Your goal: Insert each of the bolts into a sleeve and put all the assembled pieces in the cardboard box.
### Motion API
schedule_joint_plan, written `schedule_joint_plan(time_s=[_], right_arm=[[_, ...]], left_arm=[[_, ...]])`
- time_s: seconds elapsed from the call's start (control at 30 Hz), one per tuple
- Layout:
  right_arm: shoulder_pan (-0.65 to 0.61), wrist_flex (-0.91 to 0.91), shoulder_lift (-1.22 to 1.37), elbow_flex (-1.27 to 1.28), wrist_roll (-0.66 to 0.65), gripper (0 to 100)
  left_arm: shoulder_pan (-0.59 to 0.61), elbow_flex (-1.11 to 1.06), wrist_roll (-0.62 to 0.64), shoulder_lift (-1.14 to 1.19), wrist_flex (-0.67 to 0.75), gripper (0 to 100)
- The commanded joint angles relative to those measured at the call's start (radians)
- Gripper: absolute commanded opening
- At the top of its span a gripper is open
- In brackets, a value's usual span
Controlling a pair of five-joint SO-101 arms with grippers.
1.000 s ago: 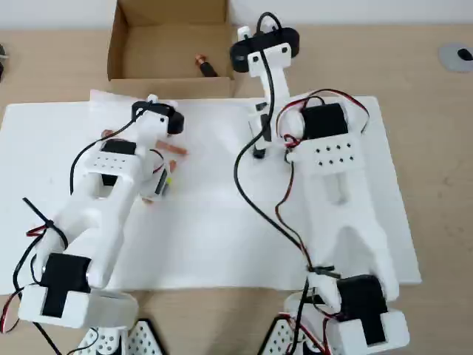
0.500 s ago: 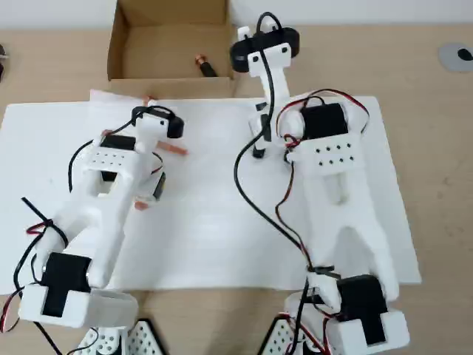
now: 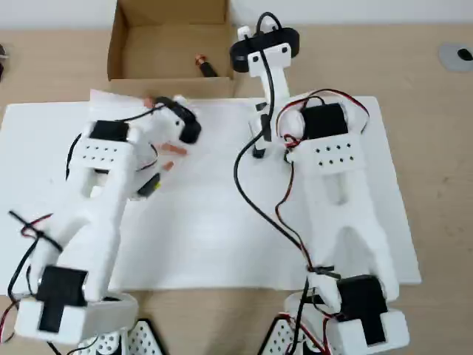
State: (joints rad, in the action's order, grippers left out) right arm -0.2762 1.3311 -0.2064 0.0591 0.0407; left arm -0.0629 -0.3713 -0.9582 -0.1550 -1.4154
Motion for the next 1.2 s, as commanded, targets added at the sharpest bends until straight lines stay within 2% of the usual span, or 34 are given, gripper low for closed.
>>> schedule_joint_plan(time_s=[0.0,0.07,0.2,0.47,0.63,0.7,0.87,1.03,1.1,1.17], right_arm=[[0.007,-0.012,-0.047,0.001,-0.008,1.2],[0.007,-0.012,-0.047,0.001,-0.008,1.2],[0.007,-0.012,-0.047,0.001,-0.008,1.2],[0.007,-0.018,-0.045,0.001,-0.008,1.2],[0.001,-0.018,-0.013,-0.002,-0.008,1.2],[-0.012,-0.018,-0.001,-0.002,-0.009,1.2],[-0.016,-0.018,0.001,-0.001,-0.009,1.2],[-0.019,-0.018,0.005,-0.001,-0.009,1.2],[-0.019,-0.018,0.005,-0.001,-0.009,1.2],[-0.019,-0.018,0.005,-0.001,-0.009,1.2]], left_arm=[[0.028,0.049,-0.334,-0.087,-0.080,2],[0.032,0.009,-0.450,-0.087,-0.084,2],[0.043,-0.094,-0.574,-0.087,-0.080,2],[0.017,-0.270,-0.597,-0.087,0.083,1],[-0.011,-0.284,-0.433,-0.091,0.207,2],[-0.011,-0.284,-0.400,-0.093,0.241,7],[-0.011,-0.284,-0.358,-0.093,0.247,13],[-0.011,-0.256,-0.293,-0.094,0.239,14],[-0.011,-0.198,-0.172,-0.094,0.239,14],[-0.015,-0.110,0.040,-0.094,0.236,14]])
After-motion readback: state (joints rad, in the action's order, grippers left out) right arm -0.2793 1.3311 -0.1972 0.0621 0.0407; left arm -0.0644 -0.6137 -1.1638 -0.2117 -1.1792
